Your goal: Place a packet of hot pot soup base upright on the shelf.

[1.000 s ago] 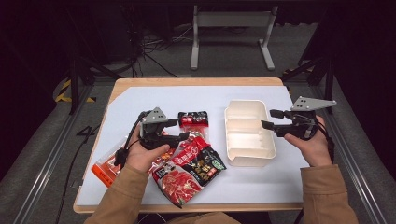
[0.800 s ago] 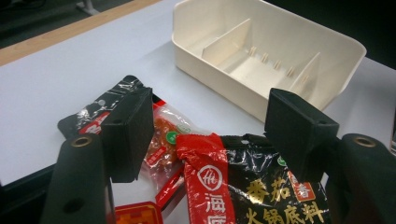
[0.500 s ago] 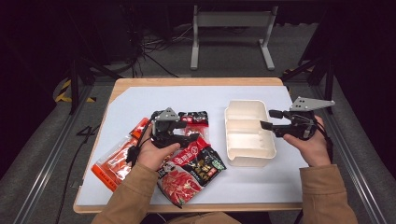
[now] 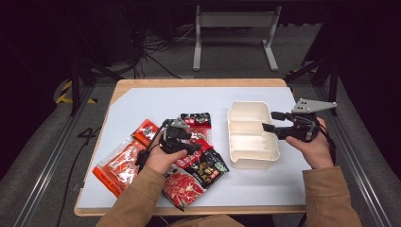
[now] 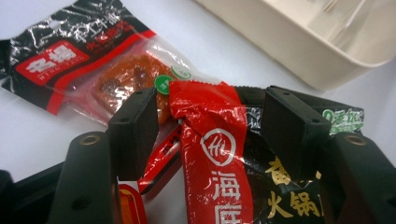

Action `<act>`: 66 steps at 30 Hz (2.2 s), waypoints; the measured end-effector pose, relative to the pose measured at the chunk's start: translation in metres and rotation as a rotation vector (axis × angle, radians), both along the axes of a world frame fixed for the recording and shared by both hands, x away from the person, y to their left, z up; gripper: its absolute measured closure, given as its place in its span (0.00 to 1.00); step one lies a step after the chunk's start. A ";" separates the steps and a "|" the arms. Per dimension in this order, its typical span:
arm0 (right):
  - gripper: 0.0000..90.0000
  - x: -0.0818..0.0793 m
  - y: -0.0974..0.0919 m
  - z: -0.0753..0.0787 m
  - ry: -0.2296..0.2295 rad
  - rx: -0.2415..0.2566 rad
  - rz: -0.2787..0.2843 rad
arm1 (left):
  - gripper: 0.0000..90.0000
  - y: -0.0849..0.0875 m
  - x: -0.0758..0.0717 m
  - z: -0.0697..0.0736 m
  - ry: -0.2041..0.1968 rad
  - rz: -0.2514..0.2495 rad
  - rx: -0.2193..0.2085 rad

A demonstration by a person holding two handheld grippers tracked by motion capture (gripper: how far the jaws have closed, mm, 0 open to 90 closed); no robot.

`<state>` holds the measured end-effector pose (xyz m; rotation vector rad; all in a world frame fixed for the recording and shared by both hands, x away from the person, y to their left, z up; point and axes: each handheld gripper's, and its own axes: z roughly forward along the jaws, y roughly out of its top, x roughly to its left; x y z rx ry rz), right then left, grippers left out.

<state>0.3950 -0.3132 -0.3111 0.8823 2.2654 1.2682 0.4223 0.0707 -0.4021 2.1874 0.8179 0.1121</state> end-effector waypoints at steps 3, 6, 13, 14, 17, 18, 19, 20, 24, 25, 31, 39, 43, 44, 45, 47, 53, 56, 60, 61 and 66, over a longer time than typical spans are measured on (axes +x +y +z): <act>0.45 0.000 0.001 -0.001 0.002 -0.003 0.000 | 0.42 0.000 0.002 -0.004 0.014 -0.007 0.020; 0.45 0.000 0.001 -0.001 0.003 -0.004 0.001 | 0.44 0.000 0.004 -0.009 0.038 -0.011 0.038; 0.45 0.001 0.003 -0.002 0.005 -0.012 0.007 | 0.49 -0.001 0.008 -0.017 0.111 -0.018 0.076; 0.45 0.001 0.003 -0.002 0.006 -0.013 0.009 | 0.50 -0.001 0.008 -0.018 0.118 -0.024 0.077; 0.45 0.001 0.004 -0.003 0.007 -0.017 0.009 | 0.52 -0.002 0.008 -0.019 0.140 -0.033 0.085; 0.45 0.001 0.004 -0.003 0.006 -0.019 0.008 | 0.53 -0.002 0.008 -0.020 0.144 -0.037 0.088; 0.45 0.002 0.004 -0.003 0.006 -0.019 0.009 | 0.54 -0.002 0.008 -0.020 0.146 -0.038 0.092; 0.45 0.002 0.004 -0.003 0.006 -0.019 0.009 | 0.55 -0.003 0.008 -0.021 0.151 -0.040 0.091; 0.44 0.002 0.005 -0.004 0.007 -0.020 0.011 | 0.60 -0.006 0.008 -0.024 0.164 -0.052 0.114; 0.44 0.002 0.005 -0.004 0.007 -0.021 0.010 | 0.61 -0.006 0.008 -0.024 0.164 -0.051 0.116; 0.44 0.002 0.006 -0.004 0.008 -0.026 0.012 | 0.70 -0.005 0.010 -0.025 0.183 -0.023 0.117; 0.44 0.002 0.008 -0.005 0.013 -0.031 0.014 | 0.88 0.000 0.012 -0.026 0.228 0.012 0.063; 0.44 0.002 0.008 -0.006 0.013 -0.032 0.015 | 0.96 0.000 0.010 -0.024 0.224 0.003 0.067; 0.44 0.002 0.008 -0.006 0.012 -0.032 0.016 | 0.97 0.000 0.010 -0.024 0.220 0.005 0.069; 0.44 0.002 0.008 -0.006 0.012 -0.032 0.016 | 0.97 0.000 0.009 -0.023 0.214 0.002 0.072; 0.44 0.002 0.008 -0.005 0.012 -0.030 0.014 | 0.97 0.000 0.009 -0.022 0.218 0.004 0.064; 0.45 0.002 0.008 -0.005 0.011 -0.029 0.013 | 0.98 0.004 0.007 -0.016 0.213 0.005 0.037; 0.45 0.002 0.007 -0.004 0.007 -0.027 0.011 | 0.98 0.008 0.004 -0.008 0.198 -0.005 0.018; 0.45 0.002 0.006 -0.004 0.005 -0.024 0.008 | 0.98 0.010 0.000 0.002 0.181 -0.015 -0.001; 0.45 0.002 0.007 -0.004 0.005 -0.025 0.008 | 0.98 0.010 -0.002 0.005 0.178 -0.019 -0.009; 0.45 0.001 0.007 -0.003 0.000 -0.022 0.009 | 0.98 0.015 -0.011 0.024 0.131 -0.031 -0.032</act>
